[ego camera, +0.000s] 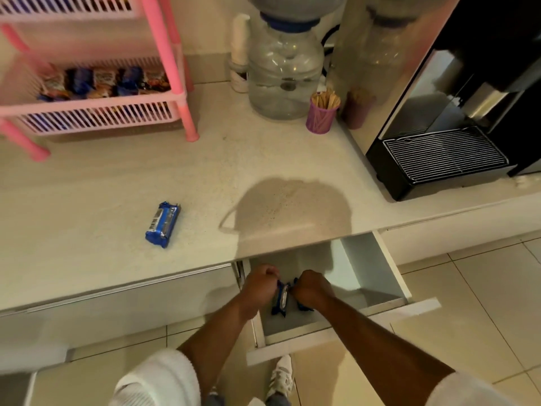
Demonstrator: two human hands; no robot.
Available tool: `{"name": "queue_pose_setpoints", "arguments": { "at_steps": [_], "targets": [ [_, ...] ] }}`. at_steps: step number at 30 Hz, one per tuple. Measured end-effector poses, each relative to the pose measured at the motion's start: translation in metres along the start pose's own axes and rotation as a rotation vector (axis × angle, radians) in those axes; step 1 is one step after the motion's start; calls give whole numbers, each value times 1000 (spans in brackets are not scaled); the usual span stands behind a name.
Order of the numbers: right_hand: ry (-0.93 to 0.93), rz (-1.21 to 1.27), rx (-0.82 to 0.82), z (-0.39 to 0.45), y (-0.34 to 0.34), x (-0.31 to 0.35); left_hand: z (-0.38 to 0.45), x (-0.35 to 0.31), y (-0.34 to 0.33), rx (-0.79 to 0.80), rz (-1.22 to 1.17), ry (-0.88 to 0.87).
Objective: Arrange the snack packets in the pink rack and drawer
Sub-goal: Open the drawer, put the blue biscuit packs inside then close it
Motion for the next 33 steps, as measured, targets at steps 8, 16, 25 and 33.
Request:
{"name": "queue_pose_setpoints", "arguments": {
  "at_steps": [8, 16, 25, 33],
  "targets": [
    [137, 398, -315, -58, 26, 50, -36, -9, 132, -156, -30, -397],
    [363, 603, -371, -73, 39, 197, 5, 9, 262, -585, 107, -598],
    [236, 366, -345, -44, -12, 313, 59, 42, 302, -592, 673, -650],
    [211, 247, -412, -38, -20, 324, 68, 48, 295, -502, 894, -628]
  ]
}}
Point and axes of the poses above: each hand's wrist, its own z-axis towards the middle knuckle, its own y-axis out of the back of the hand, x = y × z, the point moved 3 cm from there along z, towards the middle knuckle, and after that the axes turned 9 degrees about -x, right-handed, at the moved point
